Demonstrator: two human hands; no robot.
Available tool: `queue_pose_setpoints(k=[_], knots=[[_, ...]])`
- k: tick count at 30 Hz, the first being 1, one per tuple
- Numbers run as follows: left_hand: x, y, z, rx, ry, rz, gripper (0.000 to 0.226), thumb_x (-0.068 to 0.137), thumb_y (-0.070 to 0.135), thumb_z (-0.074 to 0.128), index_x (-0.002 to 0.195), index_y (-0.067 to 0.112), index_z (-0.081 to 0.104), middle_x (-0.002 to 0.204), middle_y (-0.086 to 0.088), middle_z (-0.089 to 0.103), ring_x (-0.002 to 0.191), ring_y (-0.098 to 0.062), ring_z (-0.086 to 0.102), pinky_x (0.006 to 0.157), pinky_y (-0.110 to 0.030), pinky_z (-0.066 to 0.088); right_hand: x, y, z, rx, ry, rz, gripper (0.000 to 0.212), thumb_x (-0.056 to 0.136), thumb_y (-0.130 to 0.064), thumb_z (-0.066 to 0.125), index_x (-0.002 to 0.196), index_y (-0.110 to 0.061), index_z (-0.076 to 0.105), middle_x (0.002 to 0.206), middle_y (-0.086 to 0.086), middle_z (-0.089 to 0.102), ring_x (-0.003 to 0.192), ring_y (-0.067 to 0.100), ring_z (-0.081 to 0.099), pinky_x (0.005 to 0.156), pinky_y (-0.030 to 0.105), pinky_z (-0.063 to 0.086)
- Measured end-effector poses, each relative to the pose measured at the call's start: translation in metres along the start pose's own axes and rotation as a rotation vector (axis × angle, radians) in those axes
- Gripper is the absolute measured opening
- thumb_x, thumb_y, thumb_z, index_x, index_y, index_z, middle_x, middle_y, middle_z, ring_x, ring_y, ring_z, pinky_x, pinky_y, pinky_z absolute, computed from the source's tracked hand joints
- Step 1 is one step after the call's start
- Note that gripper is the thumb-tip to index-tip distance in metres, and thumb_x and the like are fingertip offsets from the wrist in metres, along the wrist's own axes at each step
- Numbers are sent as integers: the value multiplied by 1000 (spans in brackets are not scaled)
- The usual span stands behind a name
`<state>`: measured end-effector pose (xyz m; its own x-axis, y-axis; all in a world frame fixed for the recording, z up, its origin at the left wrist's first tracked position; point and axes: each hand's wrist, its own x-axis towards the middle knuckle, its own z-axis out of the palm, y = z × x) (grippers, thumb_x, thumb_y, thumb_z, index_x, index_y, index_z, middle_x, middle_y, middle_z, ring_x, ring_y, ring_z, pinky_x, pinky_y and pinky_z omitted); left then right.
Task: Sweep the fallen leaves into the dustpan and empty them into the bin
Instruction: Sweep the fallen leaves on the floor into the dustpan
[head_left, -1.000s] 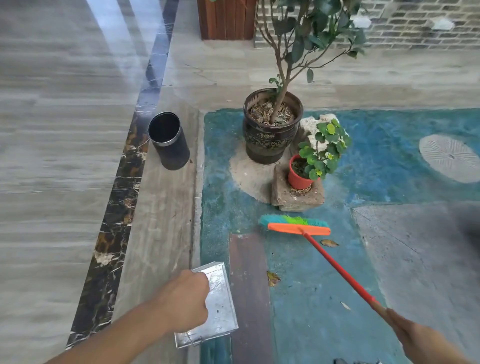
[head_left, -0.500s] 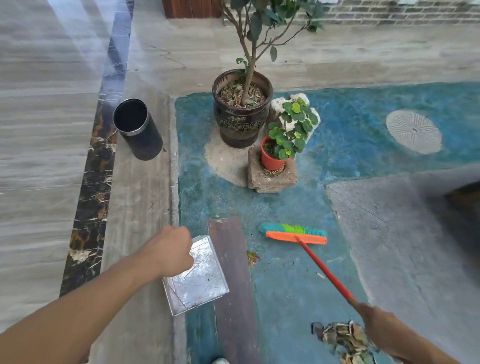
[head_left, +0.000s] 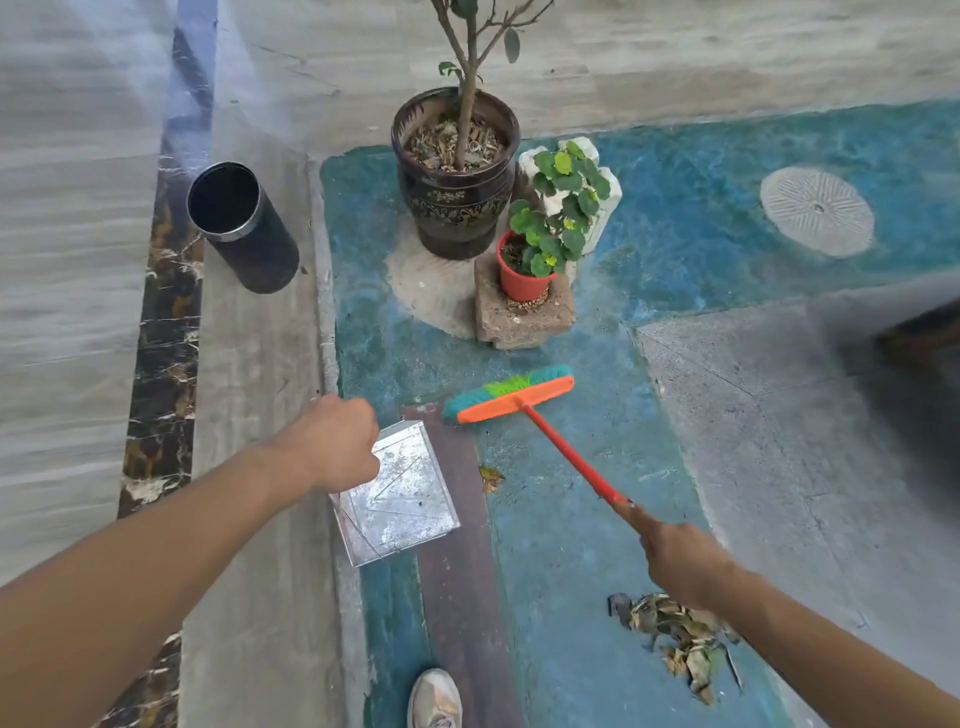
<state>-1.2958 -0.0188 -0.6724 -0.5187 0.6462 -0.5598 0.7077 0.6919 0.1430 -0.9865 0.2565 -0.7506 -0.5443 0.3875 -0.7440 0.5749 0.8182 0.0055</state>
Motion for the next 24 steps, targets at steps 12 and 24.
queue_pose_setpoints(k=[12, 24], knots=[[-4, 47, -16, 211, -91, 34, 27, 67, 8, 54, 50, 11, 34, 52, -5, 37, 56, -26, 39, 57, -29, 39, -64, 117, 65, -151, -123, 124, 81, 90, -9, 37, 149, -51, 0, 67, -8, 35, 59, 15, 44, 62, 31, 43], [15, 120, -12, 260, -20, 16, 30, 73, 12, 57, 55, 12, 34, 52, -3, 30, 55, -21, 34, 47, -19, 26, -212, 287, 133, 289, -21, 412, 64, 94, -33, 25, 117, -87, -2, 115, -7, 68, 86, 15, 67, 74, 26, 55]])
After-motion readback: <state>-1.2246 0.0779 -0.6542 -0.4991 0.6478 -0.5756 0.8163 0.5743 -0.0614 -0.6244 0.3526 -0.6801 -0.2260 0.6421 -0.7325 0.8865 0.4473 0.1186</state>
